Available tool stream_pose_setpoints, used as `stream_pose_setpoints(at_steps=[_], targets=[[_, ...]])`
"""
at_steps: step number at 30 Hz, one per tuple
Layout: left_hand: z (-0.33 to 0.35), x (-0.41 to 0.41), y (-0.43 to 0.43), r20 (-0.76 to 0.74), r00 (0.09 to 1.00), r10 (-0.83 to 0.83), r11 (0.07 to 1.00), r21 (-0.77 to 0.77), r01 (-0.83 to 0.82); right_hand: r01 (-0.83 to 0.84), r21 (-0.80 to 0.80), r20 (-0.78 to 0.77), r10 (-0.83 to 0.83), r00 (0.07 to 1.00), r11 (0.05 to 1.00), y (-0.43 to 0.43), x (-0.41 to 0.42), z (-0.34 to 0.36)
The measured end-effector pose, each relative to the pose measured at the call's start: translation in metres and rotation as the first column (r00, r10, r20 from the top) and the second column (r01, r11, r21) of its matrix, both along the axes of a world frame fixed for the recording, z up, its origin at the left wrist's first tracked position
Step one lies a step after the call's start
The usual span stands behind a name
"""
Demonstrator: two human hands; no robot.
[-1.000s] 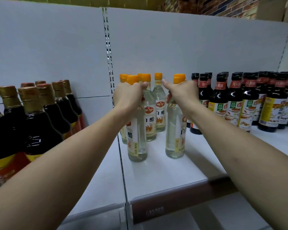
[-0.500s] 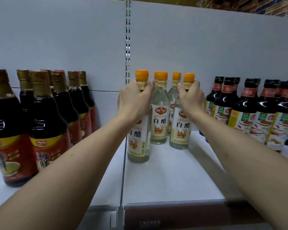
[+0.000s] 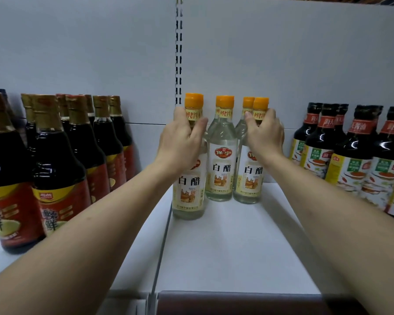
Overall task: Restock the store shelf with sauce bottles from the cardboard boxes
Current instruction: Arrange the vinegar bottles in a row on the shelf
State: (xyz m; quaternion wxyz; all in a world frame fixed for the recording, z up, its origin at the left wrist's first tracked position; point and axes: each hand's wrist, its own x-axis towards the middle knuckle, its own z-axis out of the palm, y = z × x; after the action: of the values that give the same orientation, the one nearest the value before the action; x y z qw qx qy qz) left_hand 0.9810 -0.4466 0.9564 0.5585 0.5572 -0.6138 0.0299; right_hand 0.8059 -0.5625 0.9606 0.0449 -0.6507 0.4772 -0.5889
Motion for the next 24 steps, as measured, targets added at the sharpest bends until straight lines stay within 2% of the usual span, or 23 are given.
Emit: stream_pose_setpoints(at_steps=[24], targets=[[0.0, -0.002, -0.01, -0.055, 0.998, 0.017, 1.0, 0.023, -0.016, 0.021, -0.034, 0.014, -0.021, 1.0, 0.999, -0.013, 0.008, -0.005]])
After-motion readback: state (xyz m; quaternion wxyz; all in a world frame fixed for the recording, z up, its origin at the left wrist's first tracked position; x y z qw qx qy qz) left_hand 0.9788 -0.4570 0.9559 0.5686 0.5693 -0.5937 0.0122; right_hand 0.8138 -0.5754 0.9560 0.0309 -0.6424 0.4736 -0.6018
